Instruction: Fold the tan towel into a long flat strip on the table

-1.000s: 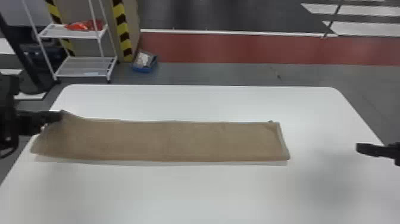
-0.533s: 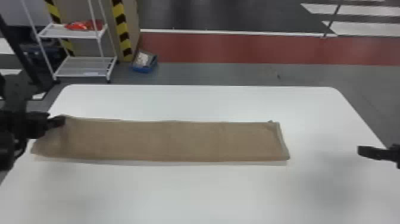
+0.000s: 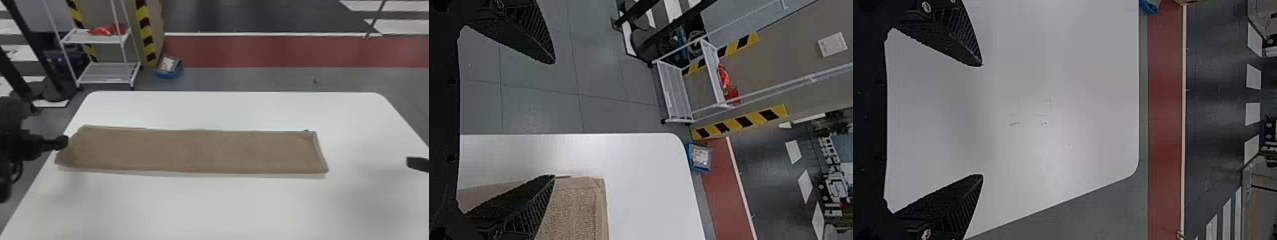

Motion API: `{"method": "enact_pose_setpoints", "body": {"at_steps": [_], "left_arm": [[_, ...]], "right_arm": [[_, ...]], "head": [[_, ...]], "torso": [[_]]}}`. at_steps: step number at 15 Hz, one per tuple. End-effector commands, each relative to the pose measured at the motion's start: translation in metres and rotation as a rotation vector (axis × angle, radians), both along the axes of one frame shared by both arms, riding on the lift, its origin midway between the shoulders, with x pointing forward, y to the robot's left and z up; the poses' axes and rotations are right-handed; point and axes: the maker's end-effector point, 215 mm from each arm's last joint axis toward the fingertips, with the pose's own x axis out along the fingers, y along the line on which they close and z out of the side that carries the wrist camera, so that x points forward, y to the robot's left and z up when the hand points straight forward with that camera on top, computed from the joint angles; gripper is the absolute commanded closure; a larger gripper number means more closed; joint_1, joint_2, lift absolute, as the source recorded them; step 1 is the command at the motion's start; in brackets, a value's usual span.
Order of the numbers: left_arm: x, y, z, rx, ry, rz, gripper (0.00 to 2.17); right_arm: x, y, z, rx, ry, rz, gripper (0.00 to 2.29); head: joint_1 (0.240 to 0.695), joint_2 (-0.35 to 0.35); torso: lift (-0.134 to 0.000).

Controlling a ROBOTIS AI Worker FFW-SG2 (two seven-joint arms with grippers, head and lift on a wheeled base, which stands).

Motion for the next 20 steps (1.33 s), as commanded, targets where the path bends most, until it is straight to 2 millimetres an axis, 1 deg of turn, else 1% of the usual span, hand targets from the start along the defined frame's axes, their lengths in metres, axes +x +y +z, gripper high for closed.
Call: {"method": "enact_pose_setpoints", "body": {"at_steps": [1,3,5,6,7,10,12,13,14,16,17,18,19,20], "left_arm": [[-0.034,0.003,0.009,-0.018,-0.043,0.011,0.04],[-0.052,-0.007,0.004,-0.034,-0.044,-0.006,0.04],[-0.060,-0.012,-0.011,-0.050,-0.019,-0.017,0.04],[-0.061,-0.013,-0.019,-0.052,-0.005,-0.015,0.04],[-0.059,-0.015,-0.022,-0.047,-0.006,-0.020,0.04],[-0.056,-0.022,-0.019,-0.061,-0.035,-0.031,0.07],[-0.054,-0.024,-0.027,-0.049,-0.013,-0.033,0.07],[-0.055,-0.022,-0.029,-0.048,-0.011,-0.026,0.08],[-0.054,-0.020,-0.022,-0.056,-0.030,-0.019,0.08],[-0.061,-0.014,0.013,-0.084,-0.113,0.005,0.08],[-0.067,-0.018,0.034,-0.120,-0.158,0.014,0.08],[-0.074,-0.024,0.049,-0.145,-0.185,0.013,0.08],[-0.084,-0.035,0.063,-0.187,-0.217,0.011,0.08],[-0.088,-0.056,0.072,-0.252,-0.255,-0.005,0.08]], "right_arm": [[0.001,-0.002,0.002,-0.002,-0.008,0.002,0.08],[0.002,-0.002,0.003,-0.002,-0.009,0.002,0.08],[0.004,-0.002,0.006,-0.003,-0.014,0.002,0.08],[0.004,-0.003,0.007,-0.002,-0.017,0.001,0.08],[0.004,0.000,0.006,0.010,-0.018,0.002,0.08],[0.001,-0.001,0.006,0.019,-0.019,-0.003,0.08],[-0.001,-0.003,0.008,0.021,-0.025,-0.007,0.08],[-0.003,-0.008,0.008,0.026,-0.029,-0.017,0.08],[-0.006,-0.008,0.011,0.040,-0.035,-0.022,0.08],[-0.009,0.014,0.037,0.142,-0.092,-0.022,0.08],[-0.011,0.025,0.048,0.161,-0.118,-0.020,0.08],[-0.011,0.040,0.059,0.187,-0.147,-0.016,0.07],[-0.013,0.057,0.069,0.208,-0.177,-0.018,0.07],[-0.015,0.076,0.072,0.241,-0.204,-0.021,0.07]], "head": [[0.695,0.020],[0.695,0.022],[0.695,0.016],[0.695,0.012],[0.695,0.009],[0.695,0.006],[0.695,0.001],[0.695,-0.002],[0.695,-0.006],[0.695,-0.007],[0.695,-0.002],[0.695,0.006],[0.695,0.023],[0.695,0.032]], "torso": [[-0.123],[-0.123],[-0.123],[-0.123],[-0.123],[-0.123],[-0.123],[-0.123],[-0.123],[-0.123],[-0.123],[-0.123],[-0.123],[-0.123]]}}
